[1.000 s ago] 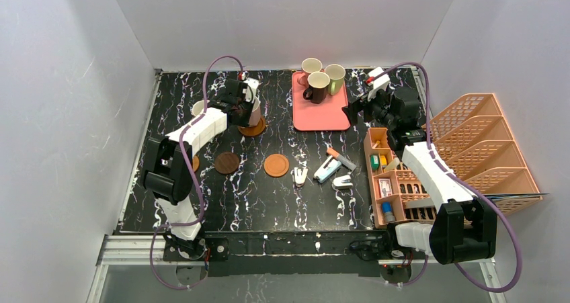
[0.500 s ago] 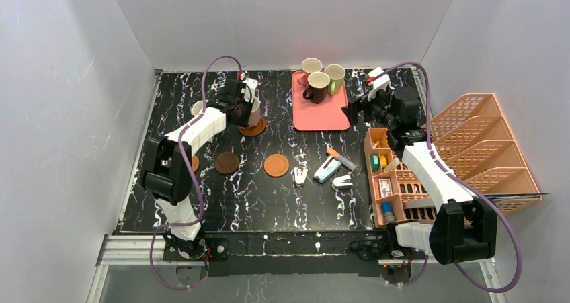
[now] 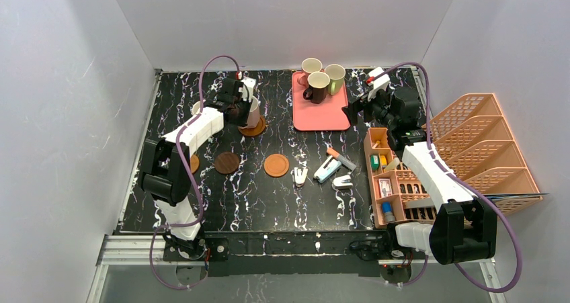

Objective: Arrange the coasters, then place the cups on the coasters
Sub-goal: Place the cup on the coaster.

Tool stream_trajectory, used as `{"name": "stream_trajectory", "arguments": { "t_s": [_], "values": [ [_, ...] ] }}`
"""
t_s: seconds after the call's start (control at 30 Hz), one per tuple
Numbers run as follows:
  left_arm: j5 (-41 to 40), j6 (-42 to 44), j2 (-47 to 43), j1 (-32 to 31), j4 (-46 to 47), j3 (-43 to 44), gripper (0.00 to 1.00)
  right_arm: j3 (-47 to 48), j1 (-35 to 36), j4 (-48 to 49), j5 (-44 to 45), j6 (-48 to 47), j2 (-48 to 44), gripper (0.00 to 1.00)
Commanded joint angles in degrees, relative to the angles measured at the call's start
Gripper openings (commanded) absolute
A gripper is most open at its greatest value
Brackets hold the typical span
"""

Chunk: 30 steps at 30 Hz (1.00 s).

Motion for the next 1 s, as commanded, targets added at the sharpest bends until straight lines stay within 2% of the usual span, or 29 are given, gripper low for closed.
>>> {"name": "stream_trajectory", "arguments": {
  "t_s": [0.0,0.67,0.97],
  "values": [
    [1.74,-0.63,-3.96,0.33,-0.55,0.09,0.2,-0.41,-0.48,1.67,-0.5,0.65,-1.55,0.98],
    [3.68,-0.94,-2.36,0.44,-0.72,0.11,0.19,-0.39,-0.45,1.67,-0.56,0.67,-1.63,0.98],
    [3.68,-0.67,-2.84,0.62,-1.11,0.13,0.28,-0.44,-0.54,1.67,-0.62,0.76,-1.72,0.98]
  ]
}}
